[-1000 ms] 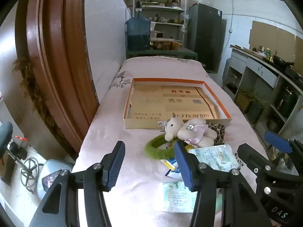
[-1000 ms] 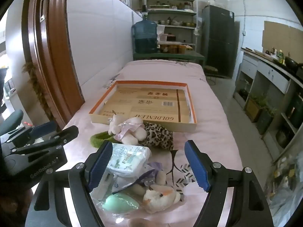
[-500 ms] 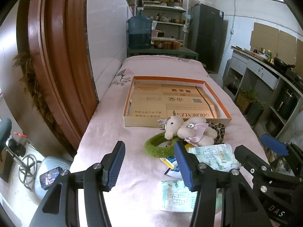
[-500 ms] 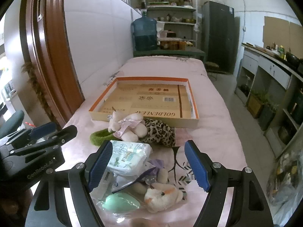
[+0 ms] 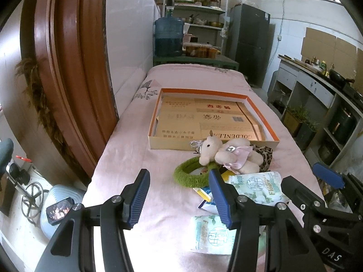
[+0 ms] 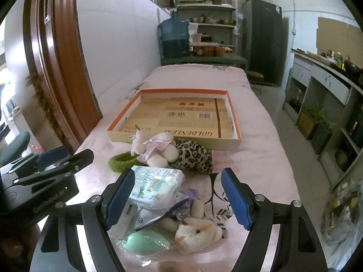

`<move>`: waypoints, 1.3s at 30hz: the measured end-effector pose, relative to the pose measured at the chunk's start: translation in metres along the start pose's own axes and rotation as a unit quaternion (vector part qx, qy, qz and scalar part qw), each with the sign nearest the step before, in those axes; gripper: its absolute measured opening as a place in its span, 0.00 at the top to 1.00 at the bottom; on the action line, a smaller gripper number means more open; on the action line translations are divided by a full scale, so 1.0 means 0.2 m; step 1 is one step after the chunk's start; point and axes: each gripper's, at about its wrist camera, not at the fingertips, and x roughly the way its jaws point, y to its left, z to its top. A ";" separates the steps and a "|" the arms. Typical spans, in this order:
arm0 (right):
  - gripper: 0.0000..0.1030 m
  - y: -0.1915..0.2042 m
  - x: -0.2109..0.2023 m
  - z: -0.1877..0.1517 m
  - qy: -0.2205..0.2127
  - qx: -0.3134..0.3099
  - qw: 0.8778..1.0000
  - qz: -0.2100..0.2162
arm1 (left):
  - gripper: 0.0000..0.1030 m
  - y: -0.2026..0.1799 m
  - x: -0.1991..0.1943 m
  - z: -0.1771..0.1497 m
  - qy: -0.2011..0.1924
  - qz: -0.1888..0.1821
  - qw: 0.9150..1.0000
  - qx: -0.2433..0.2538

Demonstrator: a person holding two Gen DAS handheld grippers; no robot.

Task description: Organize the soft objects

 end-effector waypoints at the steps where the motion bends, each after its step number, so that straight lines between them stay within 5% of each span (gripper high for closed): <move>1: 0.23 0.00 0.00 0.00 0.000 -0.001 1.000 -0.001 | 0.47 0.00 0.00 0.00 0.000 0.000 1.000 -0.001; 31: 0.23 -0.01 0.01 -0.02 0.000 0.000 1.000 -0.005 | 0.47 0.02 0.04 -0.02 0.005 -0.004 1.000 -0.011; 39: 0.23 -0.10 -0.02 -0.10 0.010 0.009 1.000 -0.016 | 0.47 0.06 0.05 -0.02 0.010 -0.033 0.999 -0.029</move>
